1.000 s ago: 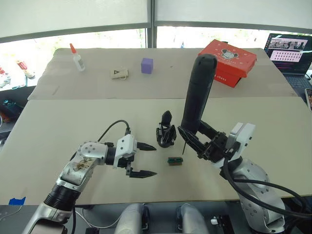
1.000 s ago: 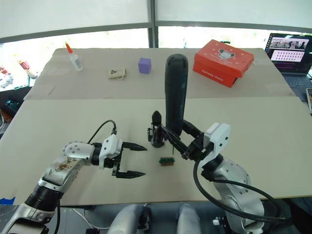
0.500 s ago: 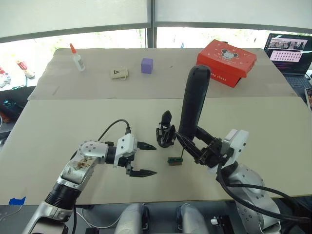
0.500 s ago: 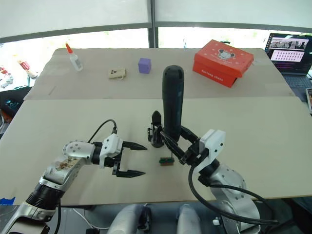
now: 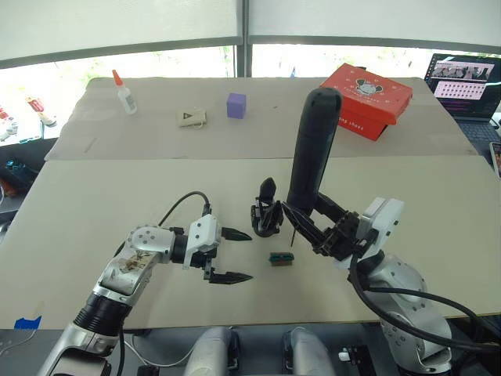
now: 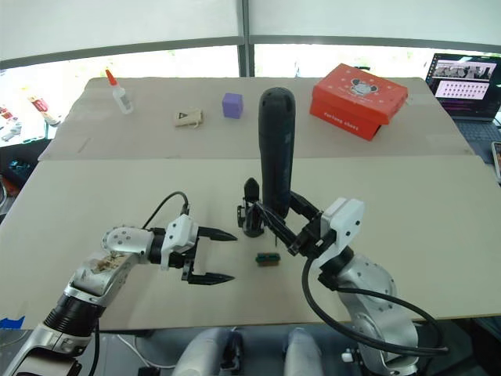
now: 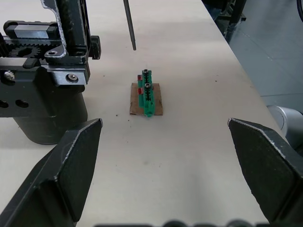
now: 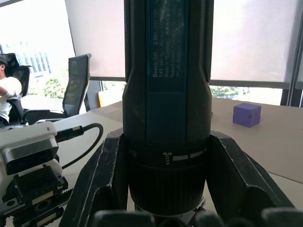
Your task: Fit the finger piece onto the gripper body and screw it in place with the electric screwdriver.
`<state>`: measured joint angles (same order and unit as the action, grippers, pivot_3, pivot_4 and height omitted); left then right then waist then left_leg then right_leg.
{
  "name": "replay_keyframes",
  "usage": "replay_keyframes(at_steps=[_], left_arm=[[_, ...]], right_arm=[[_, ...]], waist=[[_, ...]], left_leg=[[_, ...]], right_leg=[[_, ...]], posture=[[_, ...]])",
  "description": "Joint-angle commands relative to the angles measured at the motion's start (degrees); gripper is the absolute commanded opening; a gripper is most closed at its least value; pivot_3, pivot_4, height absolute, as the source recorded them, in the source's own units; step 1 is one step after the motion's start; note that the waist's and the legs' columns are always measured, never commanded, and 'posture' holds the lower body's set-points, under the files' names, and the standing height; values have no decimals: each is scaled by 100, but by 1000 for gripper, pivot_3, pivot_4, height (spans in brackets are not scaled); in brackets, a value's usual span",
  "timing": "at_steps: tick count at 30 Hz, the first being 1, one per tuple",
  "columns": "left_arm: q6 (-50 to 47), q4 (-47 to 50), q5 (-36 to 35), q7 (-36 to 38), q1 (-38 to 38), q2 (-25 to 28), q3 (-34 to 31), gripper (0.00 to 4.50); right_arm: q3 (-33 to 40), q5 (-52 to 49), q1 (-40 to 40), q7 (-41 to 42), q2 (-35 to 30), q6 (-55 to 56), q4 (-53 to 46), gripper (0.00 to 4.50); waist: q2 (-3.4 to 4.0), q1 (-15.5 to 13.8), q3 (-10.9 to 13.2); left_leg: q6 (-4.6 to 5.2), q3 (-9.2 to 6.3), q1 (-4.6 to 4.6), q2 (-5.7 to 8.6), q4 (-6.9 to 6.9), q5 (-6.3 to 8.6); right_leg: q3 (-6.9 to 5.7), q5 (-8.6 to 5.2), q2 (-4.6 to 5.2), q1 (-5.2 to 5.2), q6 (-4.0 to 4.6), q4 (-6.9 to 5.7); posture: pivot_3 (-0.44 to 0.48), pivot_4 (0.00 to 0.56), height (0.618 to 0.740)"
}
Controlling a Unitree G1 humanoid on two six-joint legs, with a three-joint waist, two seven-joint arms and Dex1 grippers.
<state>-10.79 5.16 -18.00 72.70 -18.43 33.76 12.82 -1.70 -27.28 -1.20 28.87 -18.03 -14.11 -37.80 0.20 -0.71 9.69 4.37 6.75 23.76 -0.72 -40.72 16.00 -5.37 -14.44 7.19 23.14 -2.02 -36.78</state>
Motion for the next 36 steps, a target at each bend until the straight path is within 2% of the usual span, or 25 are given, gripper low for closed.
replay_keyframes(at_steps=[1, 36], left_arm=[[102, 17, 3, 15, -102, -21, 15, 4500], [175, 64, 41, -49, -37, -18, 18, 4500]], right_arm=[[43, -69, -3, 39, -2, 173, -191, 1887], [156, -4, -250, 610, 12, 746, 280, 1887]], waist=[[0, 1, 0], [0, 0, 0]], left_leg=[[0, 1, 0, 0, 0, 0], [0, 0, 0, 0, -1, 0]], right_leg=[[0, 0, 0, 0, 0, 0], [0, 0, 0, 0, 0, 0]], posture=[[0, 150, 740], [0, 150, 740]])
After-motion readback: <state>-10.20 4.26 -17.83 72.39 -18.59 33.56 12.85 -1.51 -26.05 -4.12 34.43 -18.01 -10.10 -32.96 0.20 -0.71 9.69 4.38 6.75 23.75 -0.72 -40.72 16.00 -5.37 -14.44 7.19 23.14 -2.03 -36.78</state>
